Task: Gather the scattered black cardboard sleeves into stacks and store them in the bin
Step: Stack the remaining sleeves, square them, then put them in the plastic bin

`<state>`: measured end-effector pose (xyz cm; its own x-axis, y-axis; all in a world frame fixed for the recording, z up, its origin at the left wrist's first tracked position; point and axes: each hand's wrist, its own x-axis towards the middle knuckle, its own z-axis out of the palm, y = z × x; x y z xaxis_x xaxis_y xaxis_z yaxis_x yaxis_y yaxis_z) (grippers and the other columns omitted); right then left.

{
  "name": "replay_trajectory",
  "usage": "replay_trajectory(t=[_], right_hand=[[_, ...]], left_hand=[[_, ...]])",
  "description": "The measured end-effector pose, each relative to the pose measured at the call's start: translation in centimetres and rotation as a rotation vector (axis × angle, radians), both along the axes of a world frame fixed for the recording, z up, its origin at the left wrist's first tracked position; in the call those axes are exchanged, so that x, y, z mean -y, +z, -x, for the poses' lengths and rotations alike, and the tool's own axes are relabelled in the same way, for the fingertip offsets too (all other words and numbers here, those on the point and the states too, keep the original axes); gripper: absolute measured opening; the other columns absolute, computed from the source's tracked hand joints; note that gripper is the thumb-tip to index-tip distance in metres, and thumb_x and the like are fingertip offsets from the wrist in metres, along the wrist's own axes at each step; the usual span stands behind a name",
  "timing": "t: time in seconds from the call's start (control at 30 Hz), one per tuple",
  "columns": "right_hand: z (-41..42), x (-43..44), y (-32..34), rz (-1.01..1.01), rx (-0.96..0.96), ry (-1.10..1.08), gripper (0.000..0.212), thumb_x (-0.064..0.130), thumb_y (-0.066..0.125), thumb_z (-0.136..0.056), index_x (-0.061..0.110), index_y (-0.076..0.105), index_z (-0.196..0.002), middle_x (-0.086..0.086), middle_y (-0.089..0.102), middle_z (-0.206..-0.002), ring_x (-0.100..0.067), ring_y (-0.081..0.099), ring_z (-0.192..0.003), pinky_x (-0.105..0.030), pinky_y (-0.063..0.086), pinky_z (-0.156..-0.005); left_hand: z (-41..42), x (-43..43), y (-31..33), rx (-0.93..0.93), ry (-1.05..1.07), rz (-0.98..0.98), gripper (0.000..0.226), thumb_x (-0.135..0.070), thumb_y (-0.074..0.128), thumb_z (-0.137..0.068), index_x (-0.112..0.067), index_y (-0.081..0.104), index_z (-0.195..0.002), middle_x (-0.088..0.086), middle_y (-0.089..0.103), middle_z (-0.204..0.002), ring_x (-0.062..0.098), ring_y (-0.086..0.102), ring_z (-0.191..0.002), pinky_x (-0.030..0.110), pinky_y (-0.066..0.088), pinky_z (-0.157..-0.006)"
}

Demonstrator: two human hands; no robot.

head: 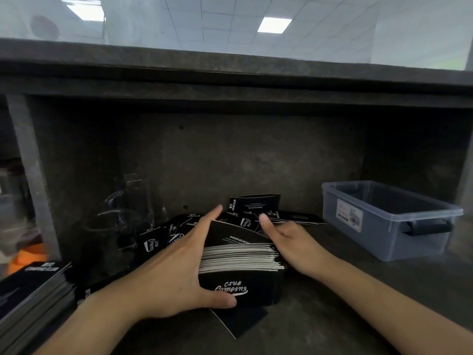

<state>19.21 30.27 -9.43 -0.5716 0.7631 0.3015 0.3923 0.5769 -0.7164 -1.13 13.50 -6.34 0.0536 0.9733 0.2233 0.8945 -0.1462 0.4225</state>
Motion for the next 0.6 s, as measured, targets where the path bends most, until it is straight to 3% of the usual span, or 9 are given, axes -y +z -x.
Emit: replay_trajectory(t=[0.07, 0.13, 0.23, 0.27, 0.33, 0.4, 0.47, 0.53, 0.6], right_hand=[[0.0, 0.0, 0.1, 0.068, 0.013, 0.003, 0.104, 0.087, 0.033, -0.085, -0.011, 0.068, -0.089, -0.023, 0.073, -0.079, -0.034, 0.072, -0.070, -0.031, 0.057, -0.068], [-0.3, 0.2, 0.3, 0.107, 0.026, -0.006, 0.097, 0.086, 0.039, -0.085, -0.005, 0.071, -0.089, -0.017, 0.074, -0.077, -0.031, 0.071, -0.068, -0.033, 0.059, -0.064], [-0.3, 1.0, 0.8, 0.118, 0.006, -0.045, 0.086, 0.077, 0.040, -0.090, -0.004, 0.068, -0.083, -0.009, 0.063, -0.064, -0.018, 0.057, -0.052, -0.025, 0.046, -0.050], [-0.2, 1.1, 0.9, 0.124, 0.002, -0.031, 0.086, 0.077, 0.034, -0.089, -0.001, 0.070, -0.083, -0.009, 0.065, -0.066, -0.020, 0.059, -0.054, -0.029, 0.049, -0.054], [-0.1, 1.5, 1.2, 0.156, 0.005, 0.008, 0.085, 0.079, 0.021, -0.089, 0.014, 0.076, -0.089, -0.006, 0.075, -0.084, -0.025, 0.070, -0.076, -0.036, 0.056, -0.078], [-0.4, 2.1, 1.4, 0.206, 0.053, 0.098, 0.085, 0.084, 0.011, -0.087, 0.031, 0.075, -0.108, 0.008, 0.075, -0.112, -0.010, 0.068, -0.109, -0.035, 0.049, -0.103], [-0.8, 2.5, 1.4, 0.194, 0.149, 0.186, 0.091, 0.092, 0.008, -0.082, 0.039, 0.061, -0.134, 0.016, 0.061, -0.139, -0.002, 0.051, -0.134, -0.039, 0.034, -0.119], [-1.0, 2.8, 1.6, 0.115, 0.203, 0.182, 0.089, 0.093, 0.005, -0.081, 0.045, 0.055, -0.138, 0.021, 0.054, -0.143, 0.002, 0.042, -0.137, -0.039, 0.029, -0.122], [-0.3, 3.2, 2.0, 0.178, 0.050, 0.196, 0.088, 0.090, 0.004, -0.080, 0.043, 0.060, -0.130, 0.022, 0.061, -0.131, 0.007, 0.051, -0.126, -0.032, 0.035, -0.117]], left_hand=[[-0.5, 0.1, 0.2, 0.024, 0.028, -0.004, 0.148, -0.065, 0.089, -0.056, -0.069, -0.038, -0.131, -0.048, 0.022, -0.114, -0.015, 0.036, -0.115, 0.011, 0.029, -0.098], [-0.7, 0.2, 0.6, 0.020, 0.044, -0.022, 0.145, -0.065, 0.089, -0.055, -0.071, -0.034, -0.133, -0.049, 0.019, -0.105, -0.020, 0.036, -0.106, 0.010, 0.030, -0.091], [-0.1, 0.2, 0.8, -0.066, 0.003, -0.030, 0.108, -0.078, 0.082, -0.055, -0.069, 0.015, -0.139, -0.044, 0.038, -0.121, -0.015, 0.045, -0.114, 0.019, 0.042, -0.098], [0.2, 0.1, 0.8, -0.110, 0.003, -0.006, 0.096, -0.084, 0.077, -0.055, -0.062, 0.030, -0.135, -0.041, 0.036, -0.125, -0.013, 0.047, -0.114, 0.022, 0.045, -0.099], [0.7, -0.1, 0.5, -0.170, 0.012, 0.032, 0.090, -0.091, 0.069, -0.053, -0.053, 0.040, -0.129, -0.039, 0.031, -0.127, -0.013, 0.046, -0.112, 0.024, 0.047, -0.099], [0.9, -0.3, 0.1, -0.169, 0.016, 0.033, 0.094, -0.092, 0.069, -0.052, -0.054, 0.037, -0.132, -0.038, 0.033, -0.126, -0.014, 0.044, -0.114, 0.024, 0.046, -0.102], [1.0, -0.6, -0.1, -0.099, 0.012, 0.042, 0.098, -0.085, 0.076, -0.052, -0.053, 0.037, -0.136, -0.036, 0.041, -0.125, -0.014, 0.046, -0.115, 0.022, 0.045, -0.103], [1.0, -0.7, -0.2, -0.050, 0.005, 0.049, 0.099, -0.078, 0.082, -0.053, -0.052, 0.038, -0.138, -0.034, 0.046, -0.126, -0.013, 0.047, -0.115, 0.019, 0.044, -0.104], [1.0, -0.8, -0.4, -0.038, -0.006, 0.039, 0.100, -0.072, 0.086, -0.055, -0.051, 0.037, -0.140, -0.033, 0.046, -0.127, -0.011, 0.046, -0.117, 0.015, 0.041, -0.103]])
